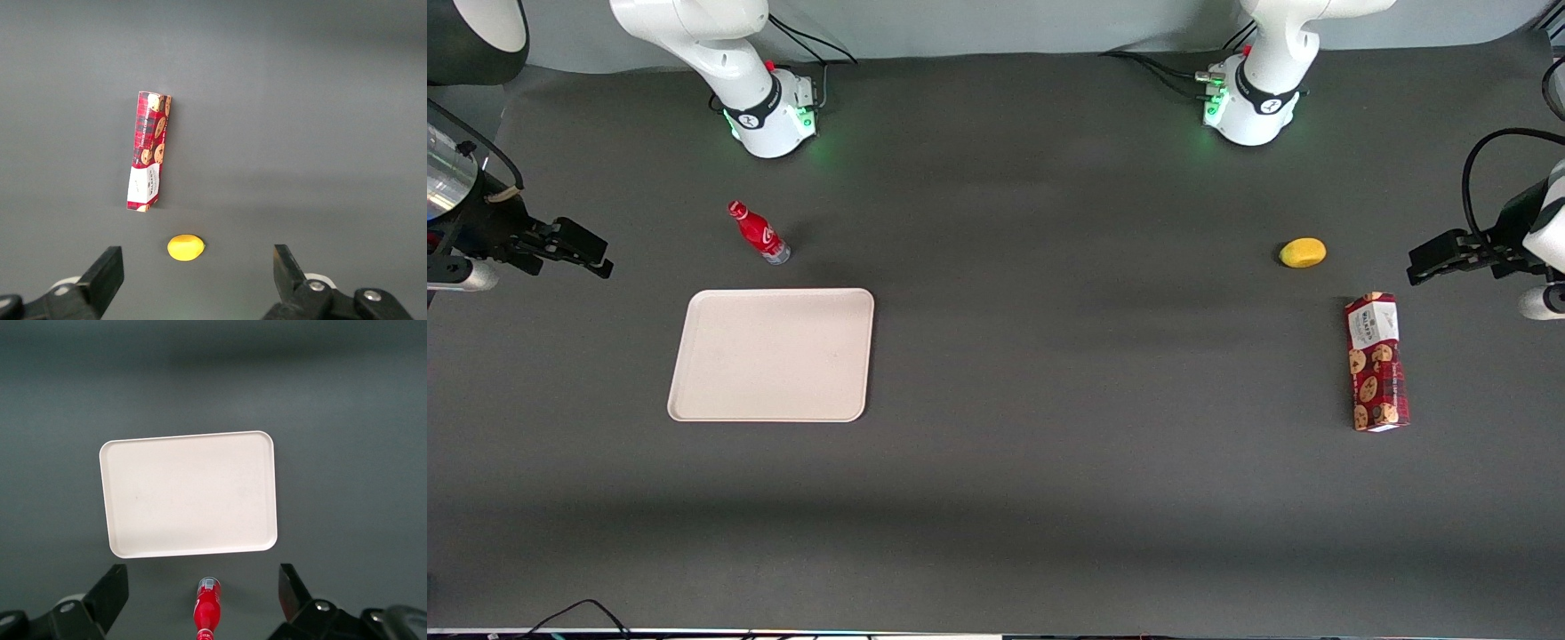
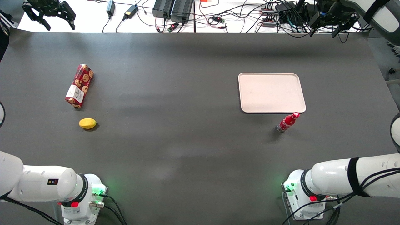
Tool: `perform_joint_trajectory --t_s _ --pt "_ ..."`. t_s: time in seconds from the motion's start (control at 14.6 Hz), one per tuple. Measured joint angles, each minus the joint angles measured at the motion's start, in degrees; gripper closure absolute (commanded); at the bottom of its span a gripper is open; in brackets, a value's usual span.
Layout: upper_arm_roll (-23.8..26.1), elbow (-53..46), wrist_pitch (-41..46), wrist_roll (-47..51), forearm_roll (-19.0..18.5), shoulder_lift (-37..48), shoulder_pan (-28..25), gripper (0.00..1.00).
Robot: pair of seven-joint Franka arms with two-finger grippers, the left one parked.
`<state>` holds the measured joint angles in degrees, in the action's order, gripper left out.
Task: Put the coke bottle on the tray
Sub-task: 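Move the open right gripper down to the red bottle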
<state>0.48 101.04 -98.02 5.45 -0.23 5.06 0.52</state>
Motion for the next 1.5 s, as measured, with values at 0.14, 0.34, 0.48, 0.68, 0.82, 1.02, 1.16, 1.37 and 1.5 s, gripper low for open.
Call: perform_joint_trajectory --t_s 0.14,0.34,0.48,0.68,0.82,1.02,1.16,1.37,1.5 --pt "0.1 0.0 0.1 0.0 0.0 0.0 0.1 0.0" --pt "0.1 0.0 0.6 0.0 0.0 0.0 0.1 0.0" --pt "0.1 0.0 2.2 0.0 0.0 0.0 0.1 0.0" --pt "0.3 0.0 2.7 0.0 0.0 0.0 0.1 0.0" --pt "0.4 0.0 3.6 0.0 0.0 0.0 0.1 0.0" --pt "0.5 0.0 4.1 0.0 0.0 0.0 0.1 0.0" --pt "0.7 0.0 5.0 0.0 0.0 0.0 0.1 0.0" --pt "1.3 0.0 7.0 0.0 0.0 0.3 0.0 0.0" --pt "1.6 0.2 8.4 0.0 0.0 0.6 -0.9 0.0"
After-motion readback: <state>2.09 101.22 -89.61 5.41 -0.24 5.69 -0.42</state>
